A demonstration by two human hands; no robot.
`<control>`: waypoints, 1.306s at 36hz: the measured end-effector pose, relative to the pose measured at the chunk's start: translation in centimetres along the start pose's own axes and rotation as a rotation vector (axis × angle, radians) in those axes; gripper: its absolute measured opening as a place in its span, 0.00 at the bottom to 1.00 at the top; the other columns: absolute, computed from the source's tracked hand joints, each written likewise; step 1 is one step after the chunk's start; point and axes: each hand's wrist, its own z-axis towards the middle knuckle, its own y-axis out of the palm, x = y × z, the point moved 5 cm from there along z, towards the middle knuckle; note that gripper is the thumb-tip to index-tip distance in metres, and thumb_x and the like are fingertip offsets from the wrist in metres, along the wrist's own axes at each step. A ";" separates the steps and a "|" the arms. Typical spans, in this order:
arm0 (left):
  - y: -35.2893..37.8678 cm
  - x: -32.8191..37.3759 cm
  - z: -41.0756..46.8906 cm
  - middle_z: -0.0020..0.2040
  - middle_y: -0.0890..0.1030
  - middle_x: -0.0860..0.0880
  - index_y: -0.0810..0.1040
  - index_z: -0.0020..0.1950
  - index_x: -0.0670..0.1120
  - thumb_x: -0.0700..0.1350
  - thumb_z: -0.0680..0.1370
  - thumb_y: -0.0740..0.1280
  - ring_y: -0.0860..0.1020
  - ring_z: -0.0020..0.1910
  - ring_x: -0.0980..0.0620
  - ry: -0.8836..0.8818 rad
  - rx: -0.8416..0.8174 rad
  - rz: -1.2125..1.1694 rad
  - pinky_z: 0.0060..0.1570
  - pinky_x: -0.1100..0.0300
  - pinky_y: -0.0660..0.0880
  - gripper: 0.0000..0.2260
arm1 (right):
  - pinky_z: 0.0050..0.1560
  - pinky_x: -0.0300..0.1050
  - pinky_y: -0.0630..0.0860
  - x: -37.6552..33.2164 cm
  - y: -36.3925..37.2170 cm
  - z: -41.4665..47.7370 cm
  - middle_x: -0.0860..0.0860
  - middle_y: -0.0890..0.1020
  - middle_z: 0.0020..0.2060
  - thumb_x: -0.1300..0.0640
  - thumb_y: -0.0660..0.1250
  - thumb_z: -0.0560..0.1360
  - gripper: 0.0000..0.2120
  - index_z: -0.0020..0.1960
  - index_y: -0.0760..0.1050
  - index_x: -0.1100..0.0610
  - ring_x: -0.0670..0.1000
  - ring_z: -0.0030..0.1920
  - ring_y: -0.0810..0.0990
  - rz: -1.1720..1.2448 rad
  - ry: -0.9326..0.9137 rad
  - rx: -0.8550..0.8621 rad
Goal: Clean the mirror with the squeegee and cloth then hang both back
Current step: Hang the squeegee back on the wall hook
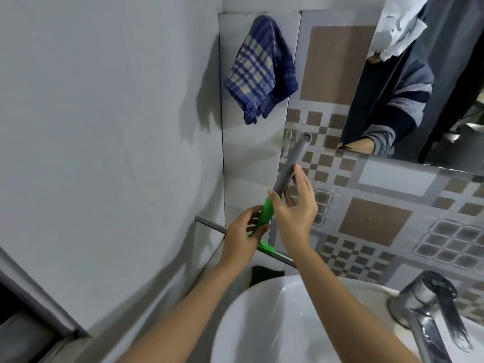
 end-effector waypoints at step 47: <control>5.0 -5.6 2.9 0.51 0.75 0.53 0.67 0.61 0.50 0.40 0.75 0.66 0.76 0.52 0.55 -0.193 -0.149 -0.115 0.56 0.57 0.76 0.17 | 0.60 0.51 0.76 6.2 1.0 0.2 0.55 0.71 0.65 0.70 0.71 0.68 0.31 0.69 0.66 0.59 0.51 0.67 0.69 -0.188 -0.157 -0.185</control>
